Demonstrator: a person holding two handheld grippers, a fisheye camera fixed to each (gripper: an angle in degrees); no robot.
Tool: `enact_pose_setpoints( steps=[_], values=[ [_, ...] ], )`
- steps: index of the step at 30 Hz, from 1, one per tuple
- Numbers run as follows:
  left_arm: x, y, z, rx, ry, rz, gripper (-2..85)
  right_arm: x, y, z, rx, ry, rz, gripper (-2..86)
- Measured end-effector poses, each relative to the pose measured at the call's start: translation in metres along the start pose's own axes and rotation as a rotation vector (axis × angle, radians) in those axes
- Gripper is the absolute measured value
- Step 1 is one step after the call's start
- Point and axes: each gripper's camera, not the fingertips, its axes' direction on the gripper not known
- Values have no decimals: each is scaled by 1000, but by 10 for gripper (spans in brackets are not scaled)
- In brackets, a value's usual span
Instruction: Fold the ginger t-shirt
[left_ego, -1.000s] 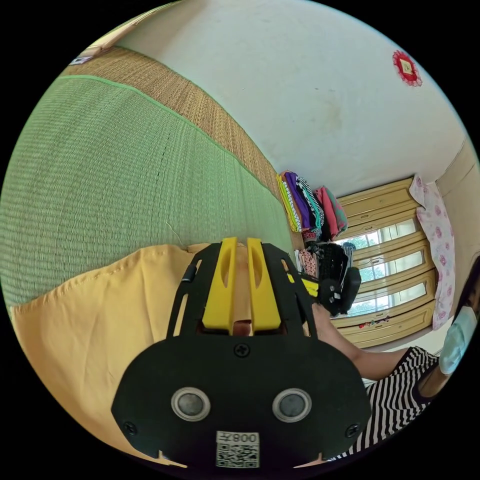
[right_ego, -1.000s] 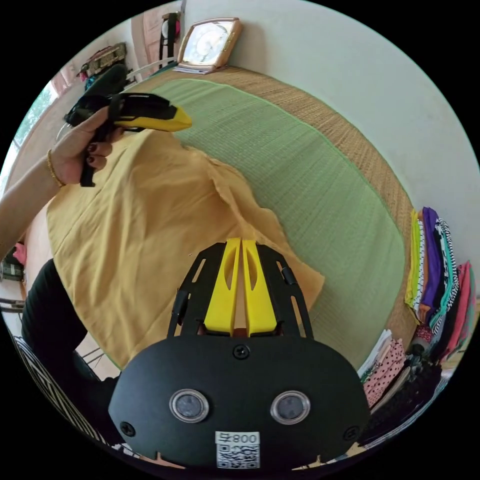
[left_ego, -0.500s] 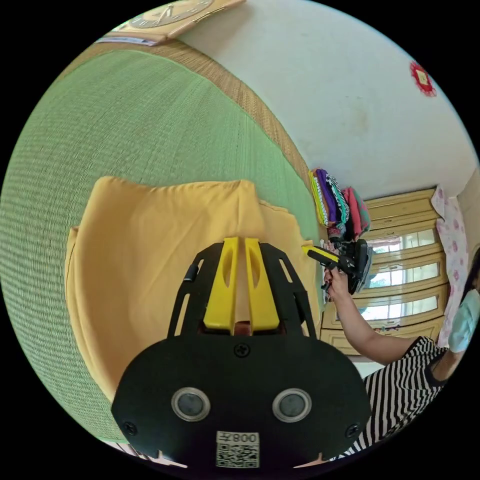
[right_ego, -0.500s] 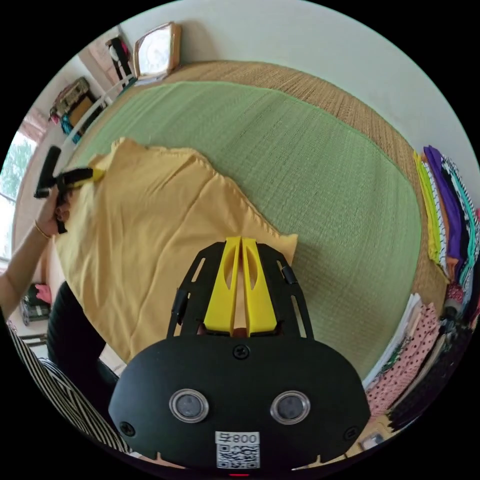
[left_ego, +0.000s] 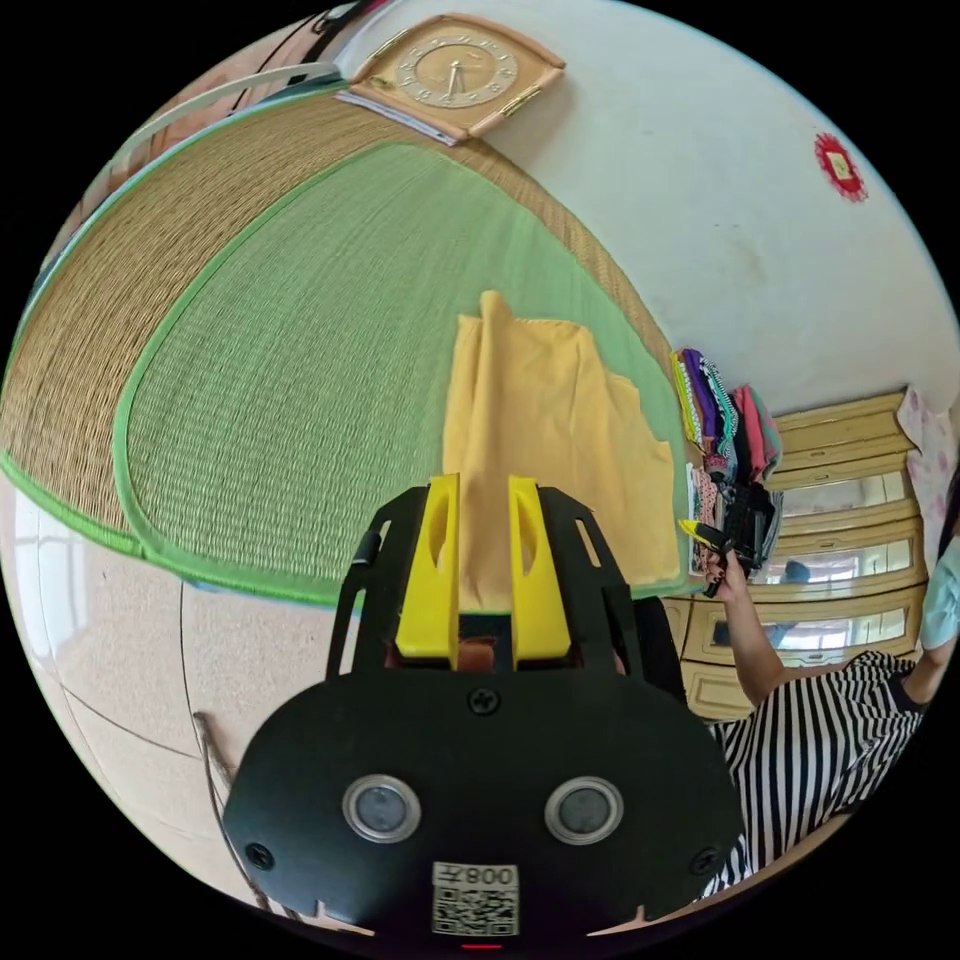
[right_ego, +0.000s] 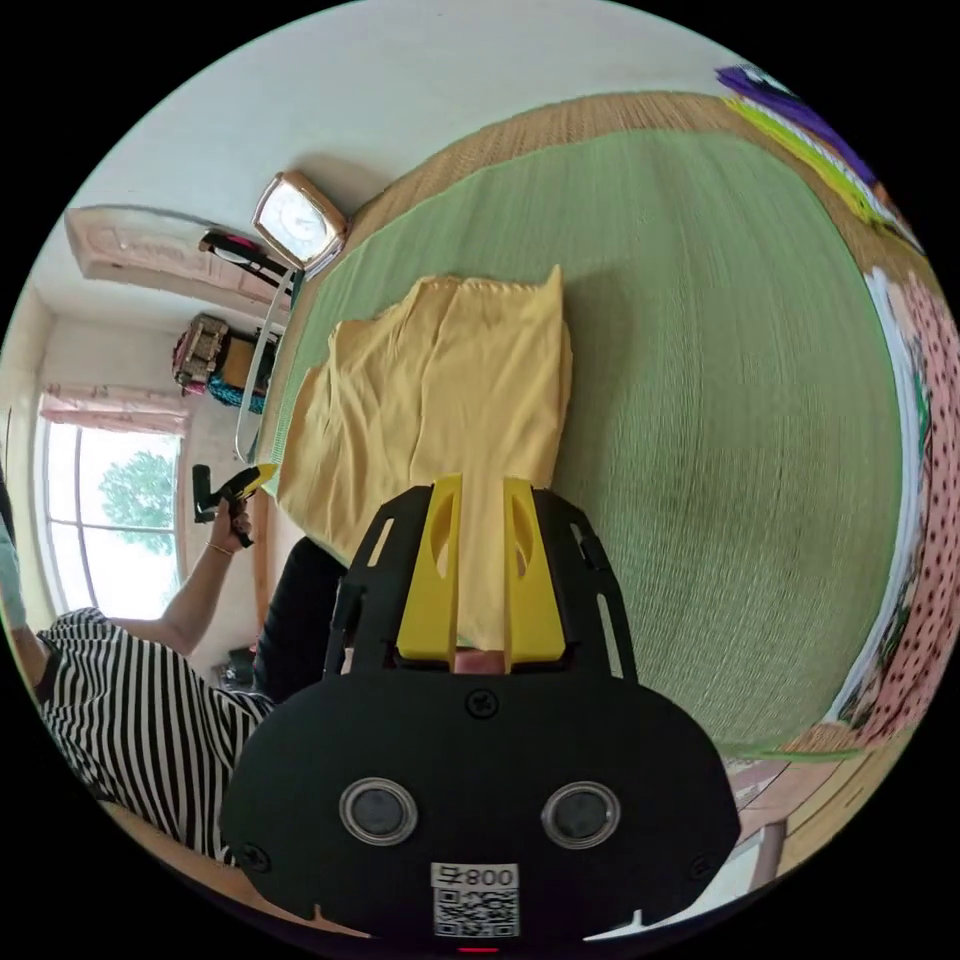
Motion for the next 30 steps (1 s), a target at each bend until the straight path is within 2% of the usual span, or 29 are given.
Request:
enact_pose_setpoints(
  steps=[9,13,20,30],
  values=[
    [-17,15,21,-96,6,19,69,24,32,-39,-39,42,70,75],
    [-21,16,31,-137,-35,34,33,40,31,-48,-54,22,113,67],
    [-29,23,26,-115,-11,69,8,45,35,-77,-45,-13,91,21],
    [-58,45,17,-53,117,54,5,32,46,-125,-36,-63,5,6]
  ],
)
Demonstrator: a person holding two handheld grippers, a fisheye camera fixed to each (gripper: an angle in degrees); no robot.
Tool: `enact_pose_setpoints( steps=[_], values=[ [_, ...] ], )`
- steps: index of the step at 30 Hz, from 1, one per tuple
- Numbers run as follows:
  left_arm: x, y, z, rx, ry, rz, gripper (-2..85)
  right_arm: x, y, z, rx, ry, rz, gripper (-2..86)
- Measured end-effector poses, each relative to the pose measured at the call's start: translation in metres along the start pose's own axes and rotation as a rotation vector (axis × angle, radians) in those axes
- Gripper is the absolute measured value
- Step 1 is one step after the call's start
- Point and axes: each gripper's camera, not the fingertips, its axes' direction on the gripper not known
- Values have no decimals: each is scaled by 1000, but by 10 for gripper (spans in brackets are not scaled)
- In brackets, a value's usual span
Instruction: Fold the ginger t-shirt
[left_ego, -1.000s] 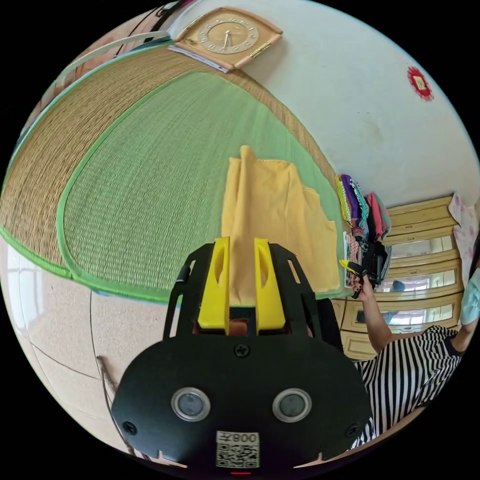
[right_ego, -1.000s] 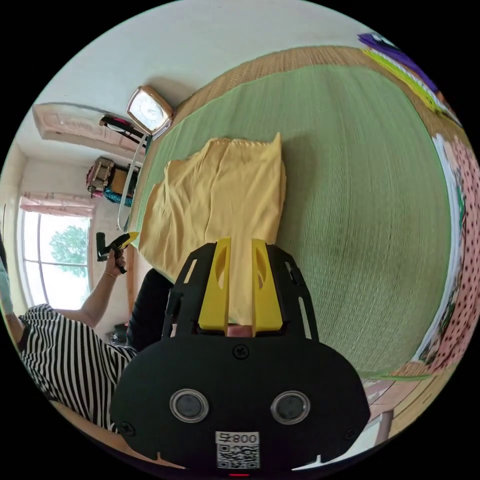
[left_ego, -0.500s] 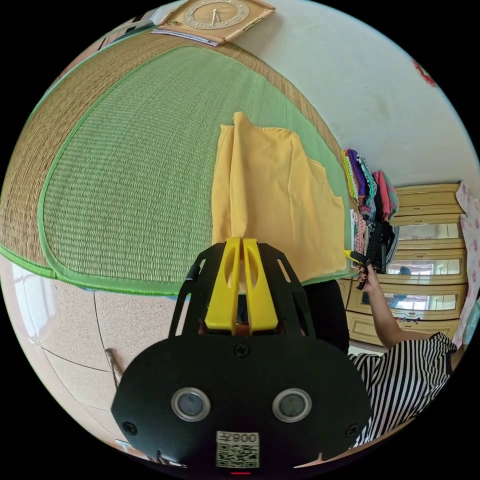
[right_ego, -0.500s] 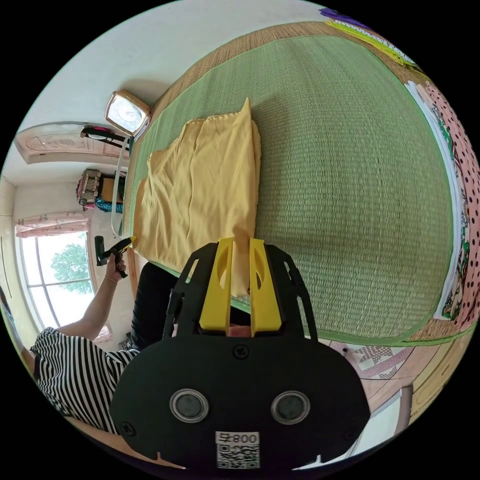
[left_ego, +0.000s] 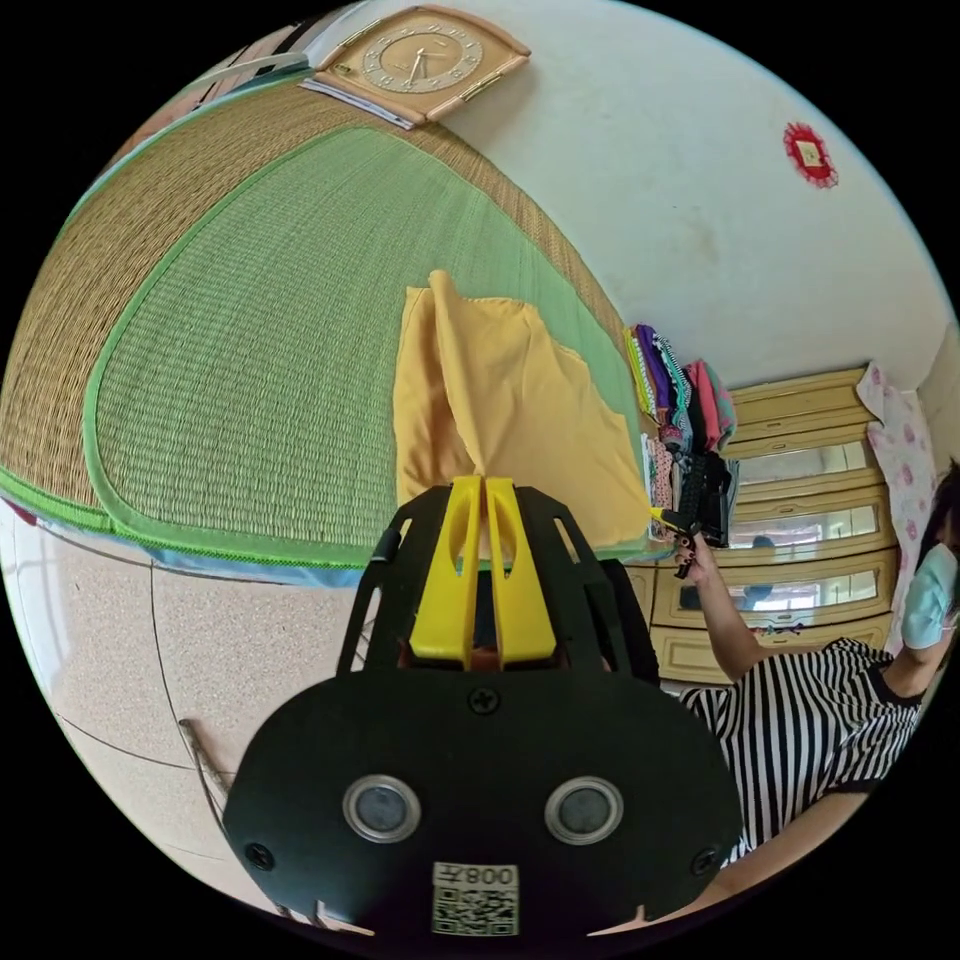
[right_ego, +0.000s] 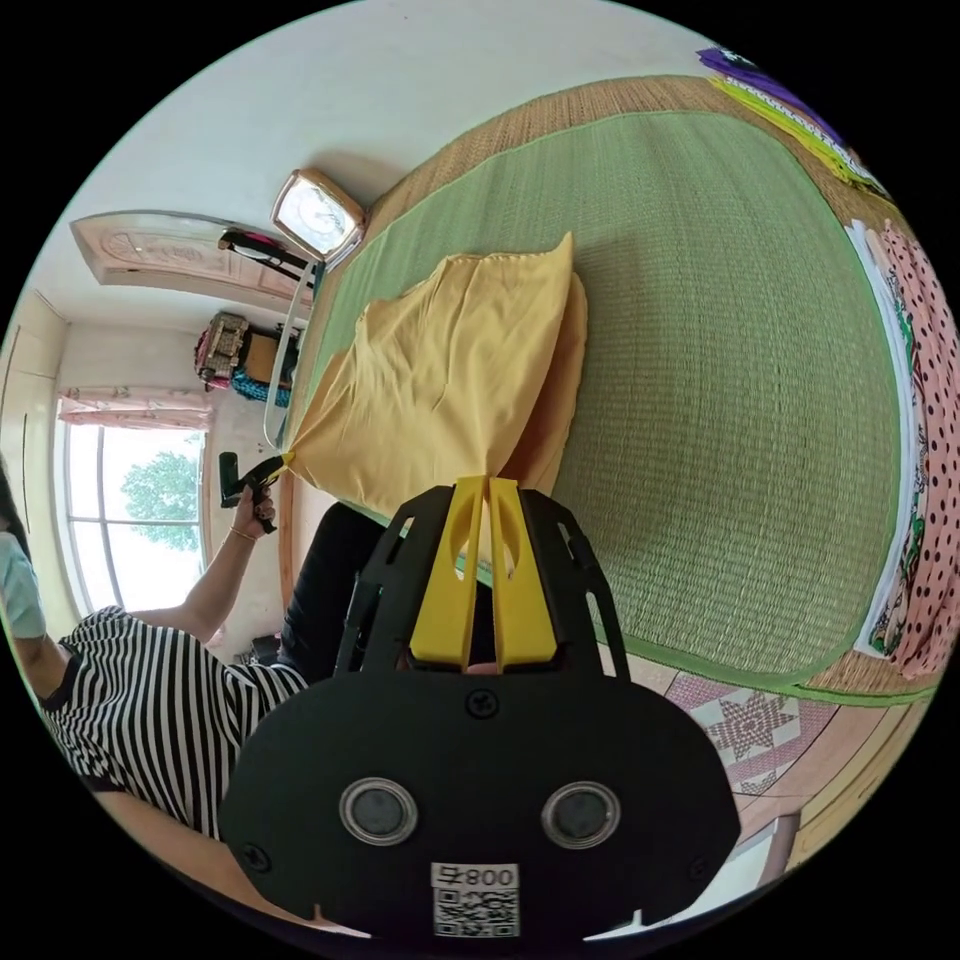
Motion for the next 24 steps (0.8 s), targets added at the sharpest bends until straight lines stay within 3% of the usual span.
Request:
enact_pose_setpoints(
  steps=[24],
  values=[
    [-42,20,69,-120,-65,-91,10,20,10,5,-178,-8,95,5]
  ],
)
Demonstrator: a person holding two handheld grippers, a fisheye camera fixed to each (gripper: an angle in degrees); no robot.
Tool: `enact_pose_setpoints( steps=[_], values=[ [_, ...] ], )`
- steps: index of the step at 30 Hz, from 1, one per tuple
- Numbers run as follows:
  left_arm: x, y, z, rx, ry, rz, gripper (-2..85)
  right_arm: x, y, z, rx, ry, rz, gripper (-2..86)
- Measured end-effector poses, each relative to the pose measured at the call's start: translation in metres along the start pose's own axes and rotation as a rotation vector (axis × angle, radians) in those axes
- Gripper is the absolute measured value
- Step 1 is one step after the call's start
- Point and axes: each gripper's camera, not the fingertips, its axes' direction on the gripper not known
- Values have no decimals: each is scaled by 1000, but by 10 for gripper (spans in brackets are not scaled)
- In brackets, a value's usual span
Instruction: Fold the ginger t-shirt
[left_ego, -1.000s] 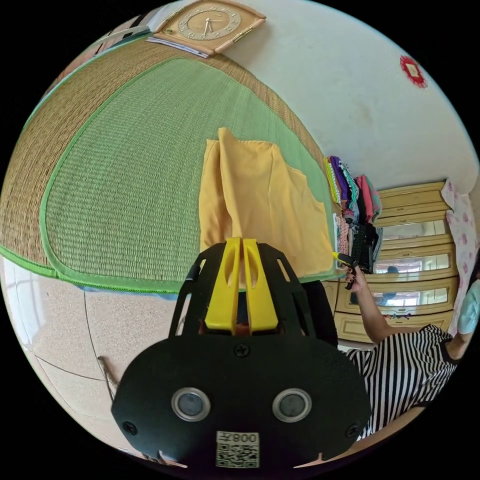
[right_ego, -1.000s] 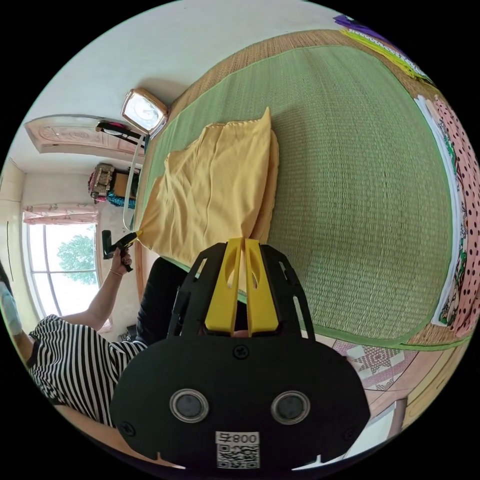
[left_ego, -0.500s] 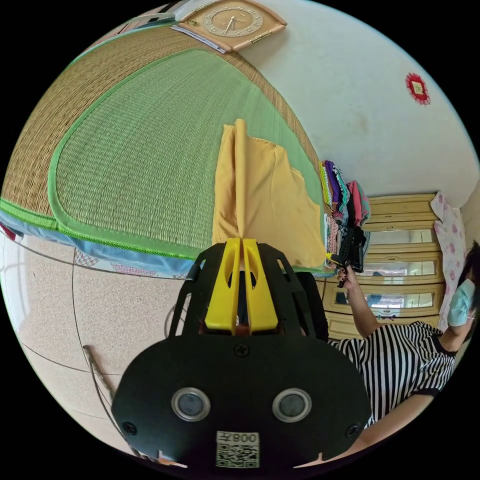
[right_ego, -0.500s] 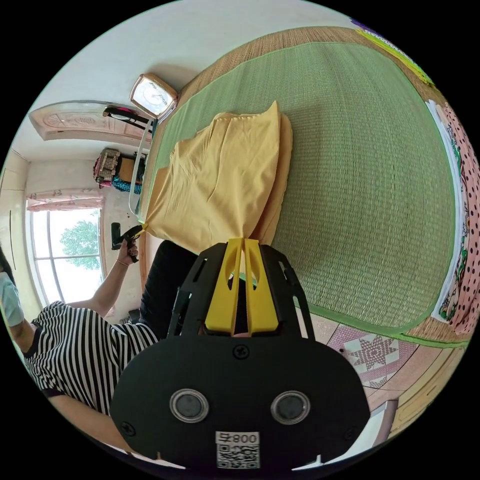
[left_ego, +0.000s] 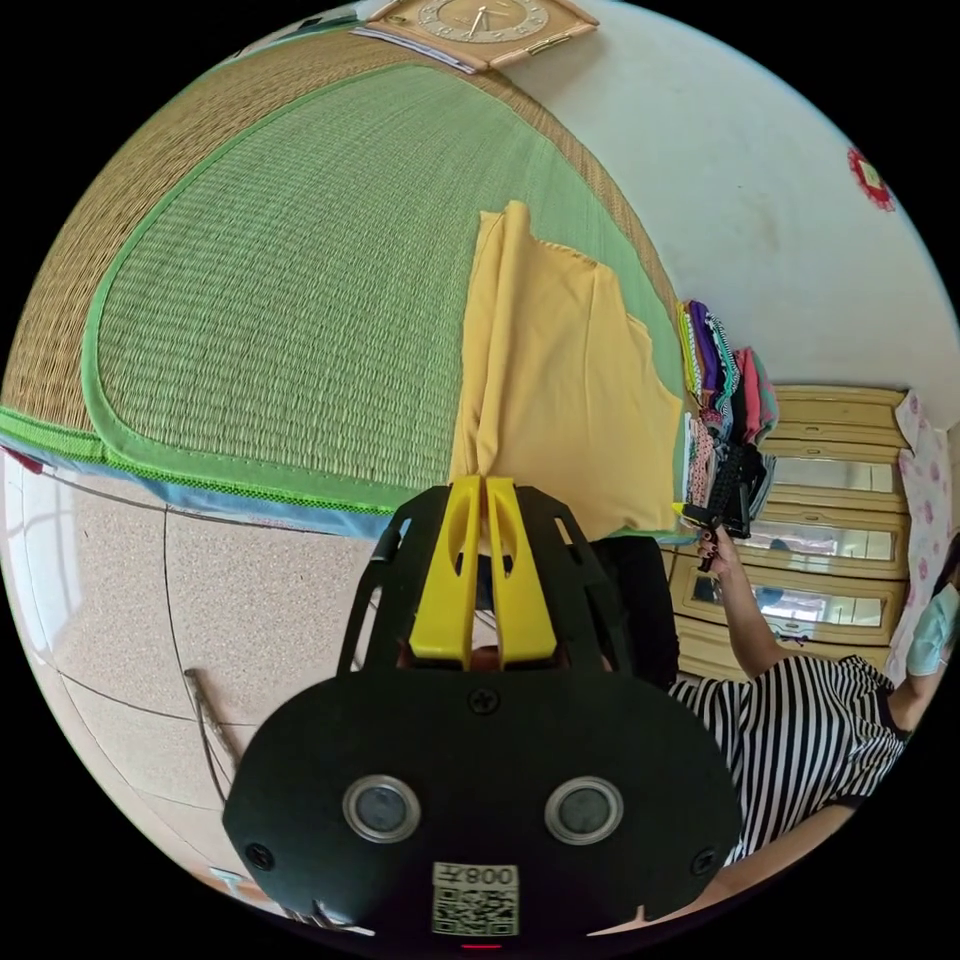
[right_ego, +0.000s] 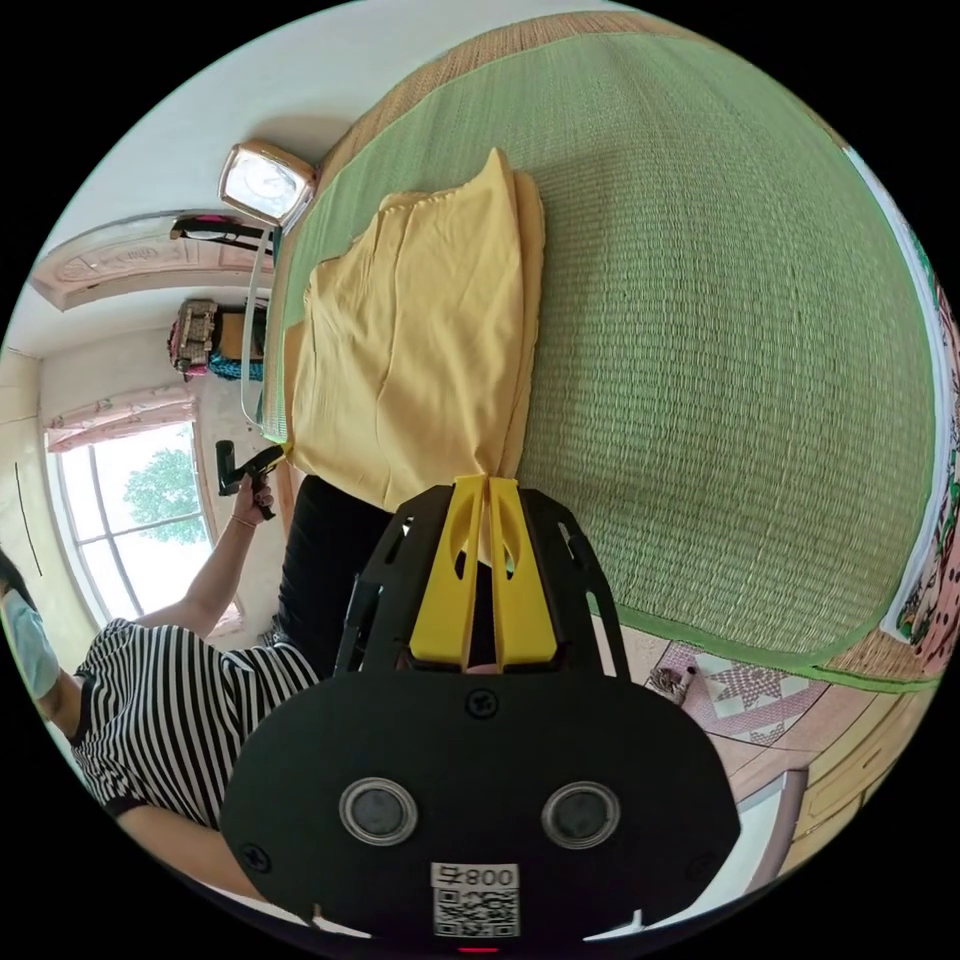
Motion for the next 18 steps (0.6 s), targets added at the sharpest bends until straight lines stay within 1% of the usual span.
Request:
enact_pose_setpoints(
  steps=[3,6,8,11,15,17,18],
  values=[
    [2,3,4,34,-4,-8,13,0,6,-6,34,-9,11,6],
    [8,9,4,89,-27,-9,15,-5,18,-18,90,27,25,4],
    [22,16,5,145,-56,25,14,-14,29,-28,143,60,25,2],
    [44,19,20,154,-78,98,9,-34,41,-31,190,58,-26,1],
    [52,15,58,54,-92,103,6,-59,42,0,109,123,-87,0],
    [49,15,82,-17,-136,80,5,-58,38,29,17,221,-80,-2],
    [48,15,84,-7,-116,74,4,-55,38,35,-2,234,-66,-2]
  ],
)
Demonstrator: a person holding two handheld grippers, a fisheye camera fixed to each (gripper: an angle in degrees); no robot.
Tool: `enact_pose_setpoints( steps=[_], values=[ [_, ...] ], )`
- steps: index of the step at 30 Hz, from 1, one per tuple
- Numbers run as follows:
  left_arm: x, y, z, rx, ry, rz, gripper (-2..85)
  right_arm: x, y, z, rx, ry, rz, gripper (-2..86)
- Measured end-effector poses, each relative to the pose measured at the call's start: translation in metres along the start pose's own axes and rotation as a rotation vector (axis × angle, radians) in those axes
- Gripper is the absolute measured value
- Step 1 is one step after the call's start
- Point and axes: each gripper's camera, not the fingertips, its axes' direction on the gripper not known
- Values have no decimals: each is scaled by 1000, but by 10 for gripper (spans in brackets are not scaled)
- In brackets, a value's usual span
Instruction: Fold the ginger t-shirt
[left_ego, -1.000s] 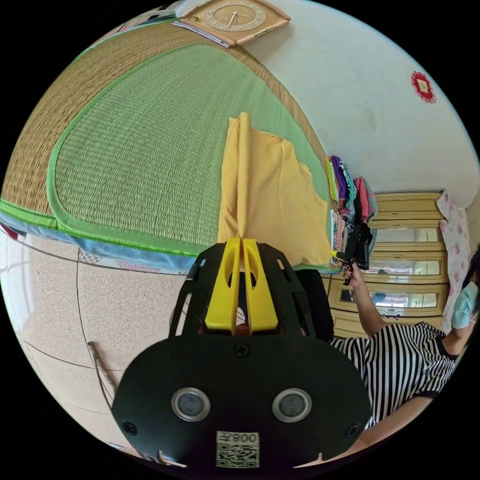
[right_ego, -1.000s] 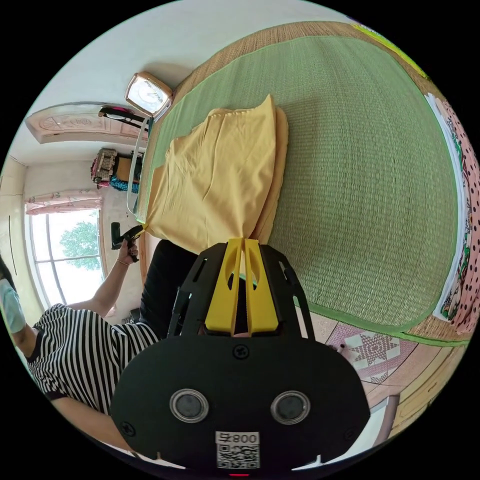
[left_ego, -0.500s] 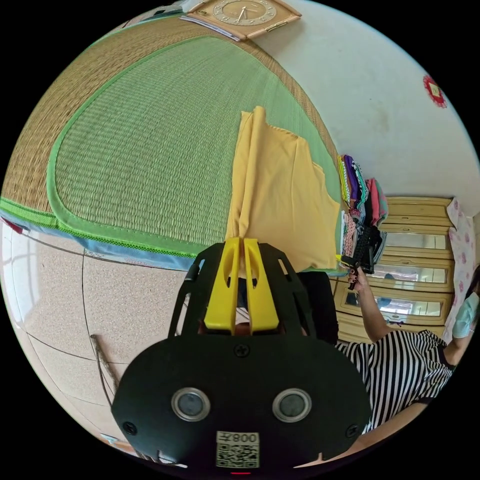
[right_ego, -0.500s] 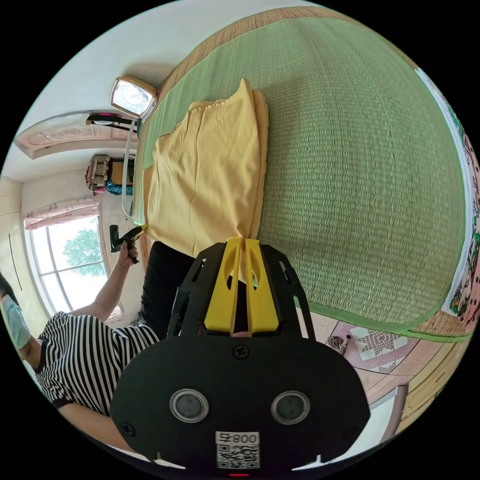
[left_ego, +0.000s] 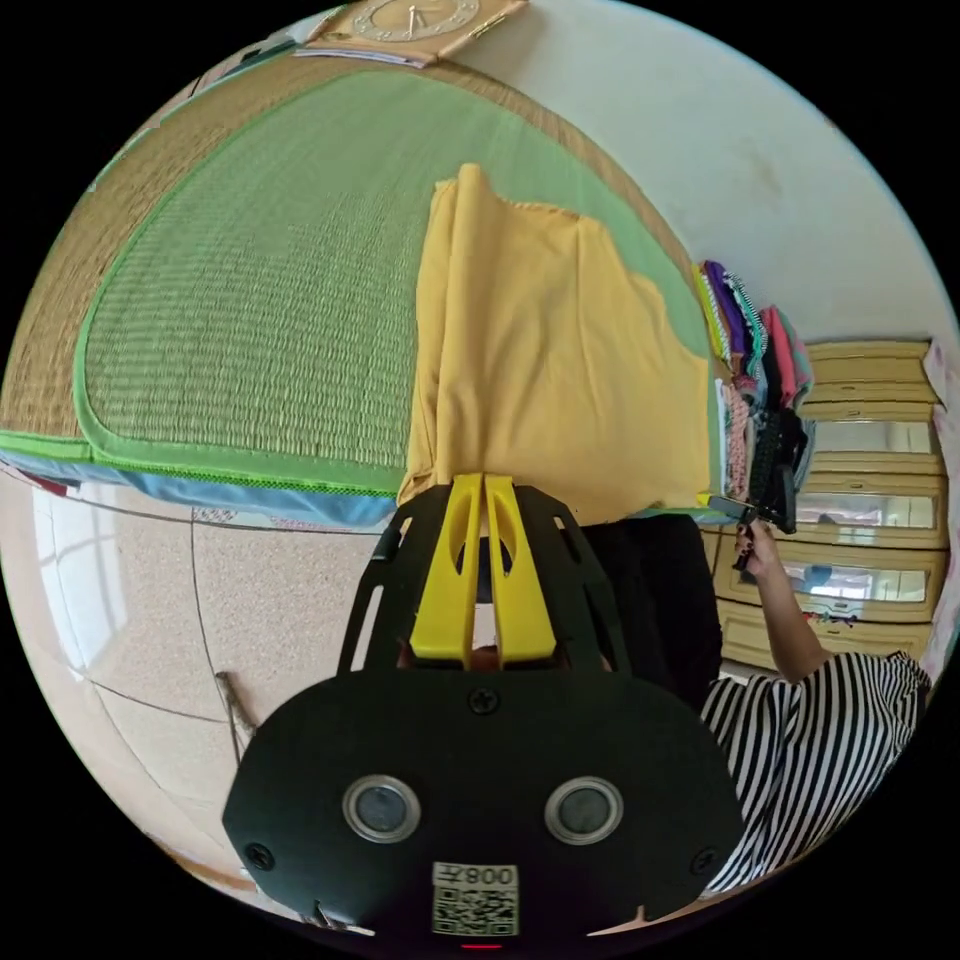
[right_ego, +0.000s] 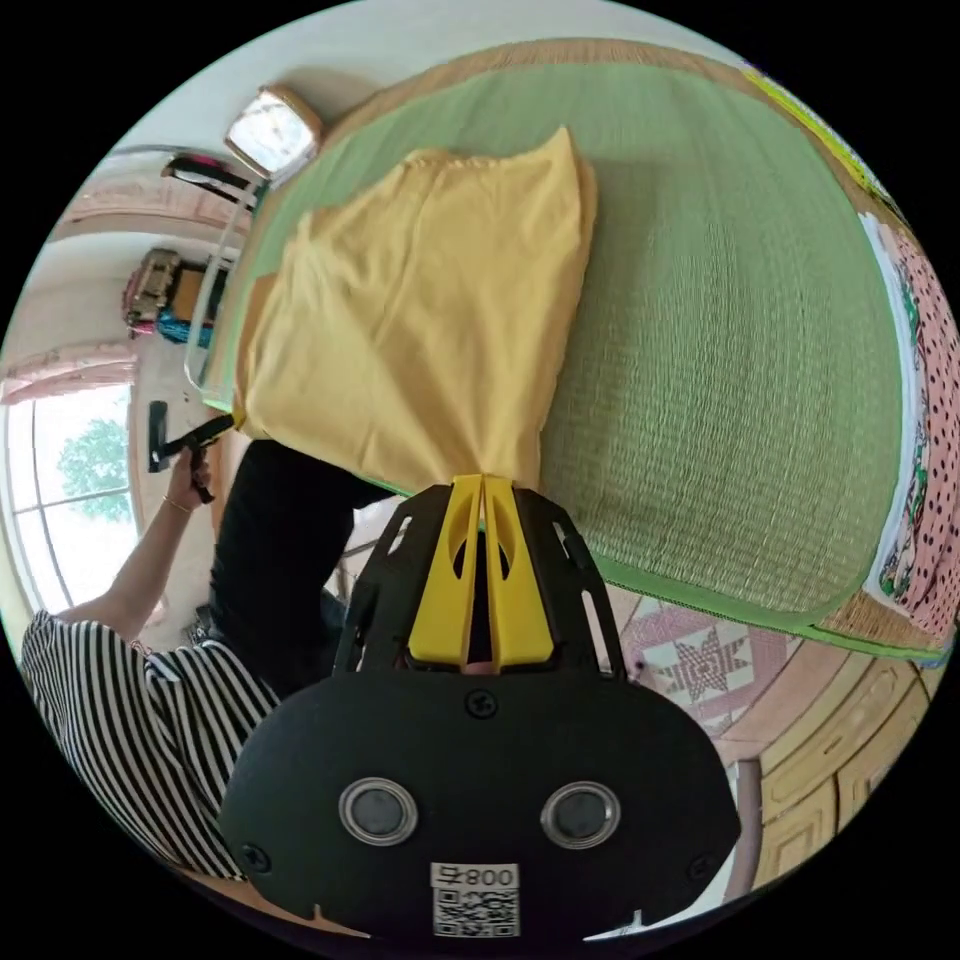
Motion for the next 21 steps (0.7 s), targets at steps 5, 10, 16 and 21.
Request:
enact_pose_setpoints(
  steps=[5,10,16,21],
  values=[
    [14,5,9,51,11,-3,4,0,12,-19,76,-80,2,0],
    [25,3,38,-4,-7,-18,5,-4,9,-3,14,-34,-2,1],
    [57,12,49,76,41,43,10,-2,33,-28,118,-34,33,10],
    [96,15,72,89,120,164,25,25,62,-42,187,-99,139,55]
  ],
)
